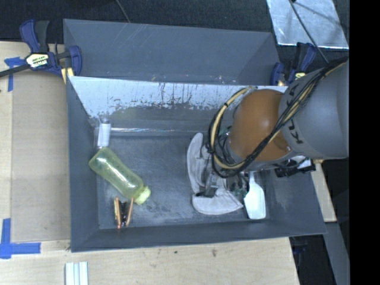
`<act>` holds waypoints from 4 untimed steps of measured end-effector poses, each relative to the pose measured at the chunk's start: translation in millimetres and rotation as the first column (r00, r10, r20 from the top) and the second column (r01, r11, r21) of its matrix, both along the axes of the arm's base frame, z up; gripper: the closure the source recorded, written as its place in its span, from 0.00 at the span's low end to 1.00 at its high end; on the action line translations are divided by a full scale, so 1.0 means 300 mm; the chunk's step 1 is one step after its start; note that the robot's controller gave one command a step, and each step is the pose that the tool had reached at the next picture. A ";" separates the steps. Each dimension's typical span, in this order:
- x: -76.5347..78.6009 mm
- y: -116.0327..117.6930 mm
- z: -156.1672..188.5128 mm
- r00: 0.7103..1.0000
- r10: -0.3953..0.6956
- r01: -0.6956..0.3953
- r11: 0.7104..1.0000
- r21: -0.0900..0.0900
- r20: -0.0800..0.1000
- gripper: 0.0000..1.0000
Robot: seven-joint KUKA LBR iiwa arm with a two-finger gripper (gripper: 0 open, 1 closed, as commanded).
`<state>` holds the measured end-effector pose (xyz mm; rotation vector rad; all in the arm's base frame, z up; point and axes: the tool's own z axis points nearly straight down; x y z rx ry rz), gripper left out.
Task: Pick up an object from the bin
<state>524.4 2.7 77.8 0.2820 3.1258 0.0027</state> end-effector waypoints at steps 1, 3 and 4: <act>-0.005 -0.001 0.068 1.000 0.000 0.000 1.000 -0.001 -0.006 1.00; 0.000 -0.003 0.153 1.000 0.000 0.000 1.000 -0.001 -0.001 1.00; -0.005 -0.003 0.217 1.000 0.000 0.000 1.000 -0.001 -0.007 1.00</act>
Offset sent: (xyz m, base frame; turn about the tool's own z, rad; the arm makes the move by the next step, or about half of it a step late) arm -0.0002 0.0001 0.0044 0.0000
